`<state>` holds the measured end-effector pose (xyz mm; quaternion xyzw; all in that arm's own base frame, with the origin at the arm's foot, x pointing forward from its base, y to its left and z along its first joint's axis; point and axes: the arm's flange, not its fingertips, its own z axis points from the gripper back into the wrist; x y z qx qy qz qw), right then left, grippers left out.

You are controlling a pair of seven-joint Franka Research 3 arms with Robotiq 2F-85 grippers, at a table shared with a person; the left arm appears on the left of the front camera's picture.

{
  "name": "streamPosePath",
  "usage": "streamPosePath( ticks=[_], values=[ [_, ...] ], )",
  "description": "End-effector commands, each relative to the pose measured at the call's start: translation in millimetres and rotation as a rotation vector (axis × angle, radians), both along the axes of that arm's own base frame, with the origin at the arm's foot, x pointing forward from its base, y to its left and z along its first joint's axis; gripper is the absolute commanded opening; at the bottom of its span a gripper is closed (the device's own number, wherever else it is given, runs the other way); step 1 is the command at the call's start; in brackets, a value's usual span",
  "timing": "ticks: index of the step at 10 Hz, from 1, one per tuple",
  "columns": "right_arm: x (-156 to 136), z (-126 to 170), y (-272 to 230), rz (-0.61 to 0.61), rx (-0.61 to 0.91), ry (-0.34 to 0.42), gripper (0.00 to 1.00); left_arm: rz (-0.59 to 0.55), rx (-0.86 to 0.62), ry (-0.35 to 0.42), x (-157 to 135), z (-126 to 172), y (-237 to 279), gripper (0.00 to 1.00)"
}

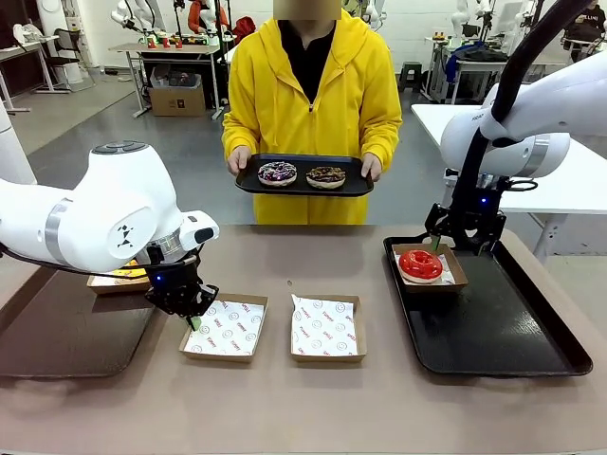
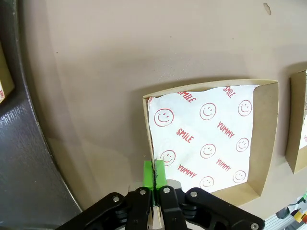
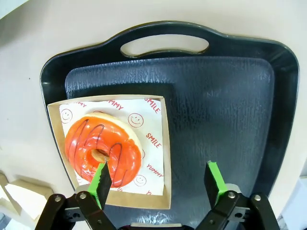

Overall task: Individually package the donuts and arrange them on the tray.
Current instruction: Place the picked Paper togo box on the Handle tray while simultaneously picking up another Paper togo box from the table with the other hand.

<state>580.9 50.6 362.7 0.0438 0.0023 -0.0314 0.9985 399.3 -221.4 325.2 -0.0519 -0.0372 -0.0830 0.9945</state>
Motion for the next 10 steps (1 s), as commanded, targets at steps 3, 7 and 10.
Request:
streamPosePath(
  ticks=[3,7,10],
  values=[
    [0,0,-2,-0.005,0.011,0.000,1.00,-0.009,-0.025,0.028,-2,3,-2,0.00],
    [-63,64,-69,-0.037,0.349,0.050,1.00,0.039,-0.125,0.046,0,78,-12,0.00],
    [-112,105,-155,-0.067,0.647,-0.046,1.00,0.047,-0.139,0.016,24,138,-29,0.00]
  ],
)
